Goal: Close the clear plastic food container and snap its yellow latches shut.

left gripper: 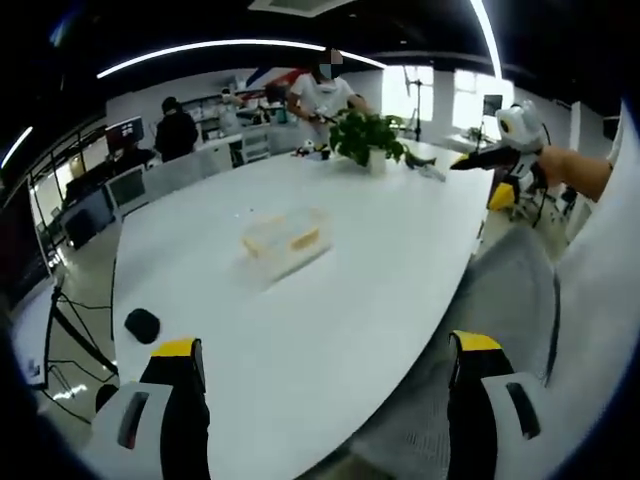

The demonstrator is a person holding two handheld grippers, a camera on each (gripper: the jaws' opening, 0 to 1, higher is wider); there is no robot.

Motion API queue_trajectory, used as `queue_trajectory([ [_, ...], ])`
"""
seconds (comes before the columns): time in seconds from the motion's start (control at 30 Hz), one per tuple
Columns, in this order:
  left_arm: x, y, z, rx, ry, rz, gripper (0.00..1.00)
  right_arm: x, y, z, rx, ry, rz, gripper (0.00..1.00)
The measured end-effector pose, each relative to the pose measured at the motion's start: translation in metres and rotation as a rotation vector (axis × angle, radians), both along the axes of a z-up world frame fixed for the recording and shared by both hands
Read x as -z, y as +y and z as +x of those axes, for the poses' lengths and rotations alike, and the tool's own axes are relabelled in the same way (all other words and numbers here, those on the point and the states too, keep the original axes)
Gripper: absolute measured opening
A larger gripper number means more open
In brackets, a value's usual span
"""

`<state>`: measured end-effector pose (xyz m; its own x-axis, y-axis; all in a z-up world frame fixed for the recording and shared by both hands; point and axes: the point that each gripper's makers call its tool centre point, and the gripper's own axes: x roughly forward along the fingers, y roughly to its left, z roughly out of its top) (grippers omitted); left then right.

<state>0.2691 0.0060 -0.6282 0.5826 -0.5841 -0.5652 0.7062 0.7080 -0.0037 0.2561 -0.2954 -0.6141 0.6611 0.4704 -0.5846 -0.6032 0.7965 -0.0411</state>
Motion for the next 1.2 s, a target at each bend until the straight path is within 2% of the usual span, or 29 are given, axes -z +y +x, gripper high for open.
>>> queue_trajectory([
  [0.63,0.001,-0.011,-0.006,0.032,-0.004,-0.013,0.99,-0.005,-0.003,-0.002,0.001,-0.02,0.0,0.99],
  [1.2,-0.001,-0.017,-0.012,0.048,-0.01,-0.017,0.99,-0.005,-0.001,-0.008,-0.01,-0.012,0.01,0.99],
])
